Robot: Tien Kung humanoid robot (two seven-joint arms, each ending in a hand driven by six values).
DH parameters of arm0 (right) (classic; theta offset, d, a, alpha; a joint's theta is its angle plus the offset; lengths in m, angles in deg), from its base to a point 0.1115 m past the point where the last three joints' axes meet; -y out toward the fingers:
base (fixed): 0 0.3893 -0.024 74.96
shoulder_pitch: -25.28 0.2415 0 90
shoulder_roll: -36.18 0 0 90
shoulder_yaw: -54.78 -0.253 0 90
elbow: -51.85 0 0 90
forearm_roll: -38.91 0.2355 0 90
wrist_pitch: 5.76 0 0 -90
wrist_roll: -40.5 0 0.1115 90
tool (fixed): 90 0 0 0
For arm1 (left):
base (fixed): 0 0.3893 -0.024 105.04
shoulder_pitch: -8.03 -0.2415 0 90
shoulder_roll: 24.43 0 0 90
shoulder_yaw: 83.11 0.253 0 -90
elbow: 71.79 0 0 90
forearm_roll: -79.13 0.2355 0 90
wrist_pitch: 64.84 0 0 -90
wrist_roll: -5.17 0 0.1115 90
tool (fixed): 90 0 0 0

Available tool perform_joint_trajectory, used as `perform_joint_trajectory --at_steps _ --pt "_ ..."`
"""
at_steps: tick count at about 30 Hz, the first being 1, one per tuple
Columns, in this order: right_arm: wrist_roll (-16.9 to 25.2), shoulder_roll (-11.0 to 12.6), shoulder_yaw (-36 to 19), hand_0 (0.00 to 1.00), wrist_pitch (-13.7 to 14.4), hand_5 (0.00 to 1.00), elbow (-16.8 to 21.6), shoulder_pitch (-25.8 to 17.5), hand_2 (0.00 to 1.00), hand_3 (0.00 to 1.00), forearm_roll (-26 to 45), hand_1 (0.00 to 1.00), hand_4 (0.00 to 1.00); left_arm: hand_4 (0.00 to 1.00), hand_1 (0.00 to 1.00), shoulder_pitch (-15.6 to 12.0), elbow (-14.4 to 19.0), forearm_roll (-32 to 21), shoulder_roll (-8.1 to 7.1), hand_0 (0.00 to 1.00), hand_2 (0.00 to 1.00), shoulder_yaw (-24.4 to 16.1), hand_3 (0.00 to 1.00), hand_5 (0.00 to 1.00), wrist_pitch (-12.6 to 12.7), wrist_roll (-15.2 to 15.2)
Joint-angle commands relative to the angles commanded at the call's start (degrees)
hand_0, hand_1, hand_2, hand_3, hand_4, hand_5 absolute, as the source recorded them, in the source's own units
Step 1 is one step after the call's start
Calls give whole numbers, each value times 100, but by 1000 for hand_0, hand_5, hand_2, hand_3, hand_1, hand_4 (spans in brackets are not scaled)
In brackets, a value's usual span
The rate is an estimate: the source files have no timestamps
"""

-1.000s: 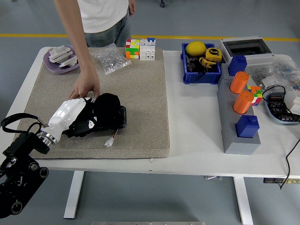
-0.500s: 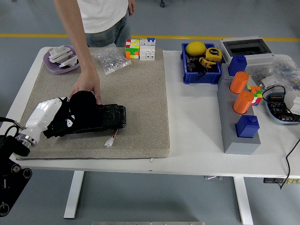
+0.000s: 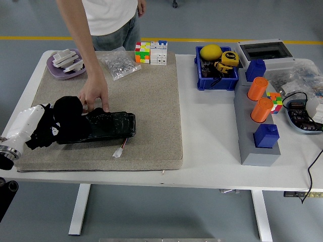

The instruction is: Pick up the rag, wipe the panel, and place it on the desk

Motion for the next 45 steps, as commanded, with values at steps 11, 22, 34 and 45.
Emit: perform_joint_trajectory --at_steps 11,22,34,45 --pt "4 -6 -26 521 0 478 0 7 652 580 -19 606 998 16 188 6 -7 8 1 268 561 -134 420 2 27 -3" --pt "6 -10 -13 521 -6 478 0 7 652 580 -5 605 998 18 188 169 132 -19 68 270 560 437 420 2 -9 73" --pt "5 21 -31 522 -3 479 0 31 652 580 -31 605 998 22 190 537 395 -70 17 274 561 1490 421 2 -107 222" --pt "2 46 -24 524 -2 479 0 40 652 580 -40 605 998 25 191 757 711 -82 58 276 560 2169 422 2 -142 323"
